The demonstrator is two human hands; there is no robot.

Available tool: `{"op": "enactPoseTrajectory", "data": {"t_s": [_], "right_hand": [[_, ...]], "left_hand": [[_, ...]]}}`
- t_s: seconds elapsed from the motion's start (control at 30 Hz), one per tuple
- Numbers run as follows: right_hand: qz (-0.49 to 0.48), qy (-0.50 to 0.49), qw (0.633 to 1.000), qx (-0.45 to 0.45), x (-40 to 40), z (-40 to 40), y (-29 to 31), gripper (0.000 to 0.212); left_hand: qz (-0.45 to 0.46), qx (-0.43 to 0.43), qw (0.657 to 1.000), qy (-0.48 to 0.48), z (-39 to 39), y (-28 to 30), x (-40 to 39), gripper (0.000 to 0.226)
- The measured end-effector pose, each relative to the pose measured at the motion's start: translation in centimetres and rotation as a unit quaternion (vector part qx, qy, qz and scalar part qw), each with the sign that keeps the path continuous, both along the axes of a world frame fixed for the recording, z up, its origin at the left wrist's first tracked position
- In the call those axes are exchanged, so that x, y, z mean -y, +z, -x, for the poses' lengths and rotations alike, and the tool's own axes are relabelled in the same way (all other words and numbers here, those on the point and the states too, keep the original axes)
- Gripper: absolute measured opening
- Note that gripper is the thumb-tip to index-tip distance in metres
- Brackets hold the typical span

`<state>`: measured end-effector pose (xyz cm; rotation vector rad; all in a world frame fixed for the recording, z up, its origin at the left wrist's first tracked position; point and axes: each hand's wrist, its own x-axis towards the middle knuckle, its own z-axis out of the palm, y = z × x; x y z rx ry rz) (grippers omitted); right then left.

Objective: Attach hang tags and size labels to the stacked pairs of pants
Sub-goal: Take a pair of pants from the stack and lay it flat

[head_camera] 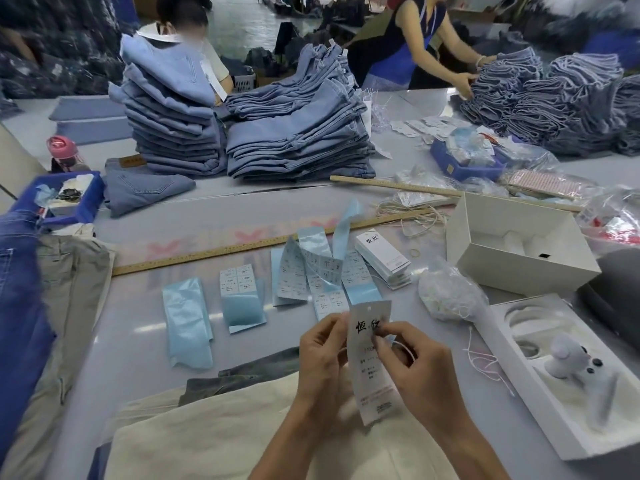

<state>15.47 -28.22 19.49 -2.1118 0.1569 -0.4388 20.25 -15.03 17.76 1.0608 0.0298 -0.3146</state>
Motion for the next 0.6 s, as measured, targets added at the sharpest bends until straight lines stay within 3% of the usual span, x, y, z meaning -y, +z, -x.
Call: {"op": "enactPoseTrajectory", "data": {"t_s": [0.13, 0.3, 0.43, 0.6], "right_hand": [[0.008, 0.001, 1.0, 0.004, -0.2, 0.6, 0.6, 0.019], [-0.017, -0.013, 0.999, 0.031, -0.5, 0.8, 1.7, 0.026], [-0.099, -0.041, 0.991, 0.076, -0.7, 0.7, 2.9, 0.012], [-0.108, -0.027, 0.99, 0.091, -1.3, 1.0, 3.6, 0.007]], "left_hand": [[-0.038, 0.06, 0.994, -0.083, -0.9, 1.3, -1.0, 0.036], [-0.096, 0.117, 0.973, -0.174, -1.8, 3.3, -2.3, 0.04], [-0.138, 0.16, 0.961, -0.18, -1.8, 4.7, -2.8, 0.039], [-0.137, 0.193, 0.961, -0.146, -1.0, 5.9, -2.5, 0.018]]}}
